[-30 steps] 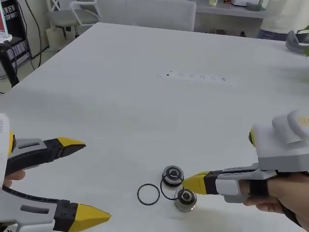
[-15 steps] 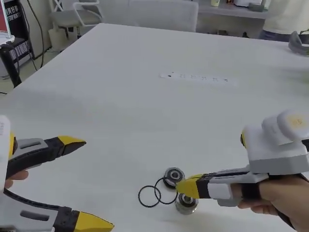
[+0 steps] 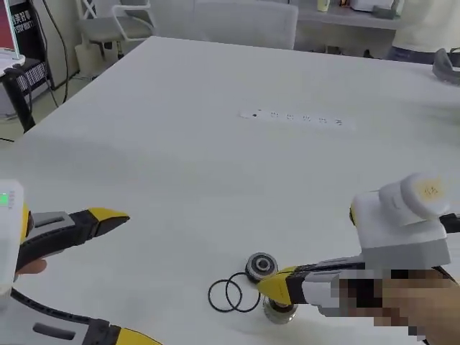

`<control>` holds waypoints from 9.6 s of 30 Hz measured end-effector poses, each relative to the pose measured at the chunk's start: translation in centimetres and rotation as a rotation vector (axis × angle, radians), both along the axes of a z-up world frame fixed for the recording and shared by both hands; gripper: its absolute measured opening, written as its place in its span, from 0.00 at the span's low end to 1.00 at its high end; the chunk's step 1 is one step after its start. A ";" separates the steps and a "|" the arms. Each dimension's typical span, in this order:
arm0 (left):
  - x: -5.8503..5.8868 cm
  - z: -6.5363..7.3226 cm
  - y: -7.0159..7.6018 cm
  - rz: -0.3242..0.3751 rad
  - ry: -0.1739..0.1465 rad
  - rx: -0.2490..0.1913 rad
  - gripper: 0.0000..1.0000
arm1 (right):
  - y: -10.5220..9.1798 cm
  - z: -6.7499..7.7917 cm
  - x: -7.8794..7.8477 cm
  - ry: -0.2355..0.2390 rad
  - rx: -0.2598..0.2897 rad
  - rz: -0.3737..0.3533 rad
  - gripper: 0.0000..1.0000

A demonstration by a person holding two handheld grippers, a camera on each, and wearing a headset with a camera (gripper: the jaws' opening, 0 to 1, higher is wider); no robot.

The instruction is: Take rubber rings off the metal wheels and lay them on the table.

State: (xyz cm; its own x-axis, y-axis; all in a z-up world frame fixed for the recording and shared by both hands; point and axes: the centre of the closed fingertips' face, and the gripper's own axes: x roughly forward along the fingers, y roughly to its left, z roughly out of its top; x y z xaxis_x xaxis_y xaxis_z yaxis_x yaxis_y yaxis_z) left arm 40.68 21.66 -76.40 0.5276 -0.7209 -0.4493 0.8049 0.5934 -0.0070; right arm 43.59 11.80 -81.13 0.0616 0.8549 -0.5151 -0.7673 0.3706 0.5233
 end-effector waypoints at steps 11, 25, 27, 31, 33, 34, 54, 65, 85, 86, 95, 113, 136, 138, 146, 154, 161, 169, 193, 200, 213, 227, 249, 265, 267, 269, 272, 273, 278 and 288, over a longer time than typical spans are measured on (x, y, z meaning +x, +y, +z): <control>-0.1 -1.1 0.5 0.005 0.043 0.026 0.98 | 0.4 -1.4 0.3 -0.045 -0.054 -0.005 0.00; -0.2 -1.2 0.5 0.014 0.055 0.034 0.92 | 0.1 -2.8 0.5 -0.112 -0.120 0.019 0.00; -0.2 -1.3 0.5 0.013 0.055 0.037 0.92 | 0.0 -3.0 0.5 -0.125 -0.133 0.031 0.01; -0.2 -1.3 0.5 0.013 0.057 0.040 0.91 | 0.0 -2.9 0.7 -0.143 -0.137 0.031 0.02; -0.2 -1.3 0.5 0.014 0.057 0.042 0.91 | -0.1 -2.9 0.8 -0.154 -0.144 0.031 0.03; -0.2 -1.3 0.5 0.014 0.058 0.043 0.91 | -0.2 -3.0 0.9 -0.162 -0.149 0.034 0.03; -0.1 -1.3 0.7 0.022 0.058 0.046 0.91 | -1.3 -1.7 2.6 -0.194 -0.121 -0.027 0.06; 0.0 -1.3 0.7 0.027 0.058 0.044 0.91 | -1.4 0.5 3.2 -0.213 -0.026 -0.055 0.12; 0.0 -1.4 0.5 0.021 0.072 0.027 0.91 | -2.5 2.0 4.8 -0.228 0.038 -0.133 0.18; 0.0 -1.4 0.5 0.021 0.071 0.026 0.91 | -2.6 2.1 5.0 -0.229 0.044 -0.140 0.18; -0.1 -1.4 0.6 0.021 0.069 0.031 0.91 | -3.1 2.3 5.4 -0.241 0.053 -0.166 0.21; 0.8 1.6 0.0 -0.015 0.002 0.005 0.93 | -5.2 2.2 6.5 -0.245 0.044 -0.245 0.23; 7.5 9.3 -5.8 -0.203 -0.210 -0.013 0.90 | -6.6 1.3 7.3 -0.261 -0.007 -0.265 0.26; 8.0 9.4 -6.4 -0.222 -0.219 -0.018 0.89 | -6.6 1.2 7.3 -0.262 -0.009 -0.267 0.26; 9.9 7.3 -8.4 -0.245 -0.211 -0.014 0.83 | -6.7 1.0 7.3 -0.258 -0.018 -0.270 0.26; 10.8 5.4 -10.8 -0.287 -0.202 0.005 0.74 | -6.9 0.5 7.1 -0.257 -0.039 -0.260 0.25; 10.9 2.5 -10.8 -0.242 -0.186 -0.015 0.64 | -7.0 0.5 7.1 -0.260 -0.045 -0.260 0.25; 9.5 -3.4 -10.6 -0.304 -0.070 0.141 0.55 | -6.8 0.2 6.8 -0.257 -0.056 -0.243 0.24; 8.4 -6.9 -11.4 -0.351 -0.029 0.179 0.19 | -6.5 -0.7 6.1 -0.250 -0.095 -0.191 0.24; 8.6 -7.1 -11.4 -0.331 -0.011 0.176 0.15 | -6.3 -1.0 5.9 -0.248 -0.104 -0.177 0.24; 8.5 -7.4 -11.6 -0.330 0.012 0.172 0.07 | -6.2 -1.6 5.6 -0.245 -0.129 -0.157 0.23; 9.2 -7.3 -12.5 -0.310 -0.038 0.164 0.07 | -5.9 -3.5 5.3 -0.249 -0.199 -0.124 0.20; 9.7 -7.2 -13.8 -0.268 -0.016 0.085 0.07 | -4.8 -4.0 5.6 -0.322 -0.220 -0.098 0.24; 9.6 -7.2 -13.9 -0.278 -0.020 0.068 0.07 | -4.3 -4.3 5.5 -0.383 -0.234 -0.050 0.16; 9.6 -7.2 -13.9 -0.278 -0.020 0.068 0.07 | -4.3 -4.3 5.6 -0.388 -0.240 -0.051 0.16; 9.6 -7.2 -13.9 -0.278 -0.020 0.067 0.07 | -4.3 -4.3 5.6 -0.391 -0.240 -0.048 0.16; 9.6 -7.2 -13.9 -0.277 -0.020 0.067 0.07 | -4.4 -4.3 5.6 -0.409 -0.253 -0.031 0.14; 9.6 -7.2 -13.9 -0.276 -0.020 0.067 0.07 | -4.4 -4.3 5.6 -0.419 -0.262 -0.020 0.13; 9.6 -7.2 -13.9 -0.273 -0.020 0.066 0.07 | -4.8 -4.4 5.7 -0.440 -0.288 -0.006 0.03; 9.7 -7.2 -13.9 -0.267 -0.018 0.070 0.07 | -5.4 -4.4 6.4 -0.327 -0.280 -0.117 0.00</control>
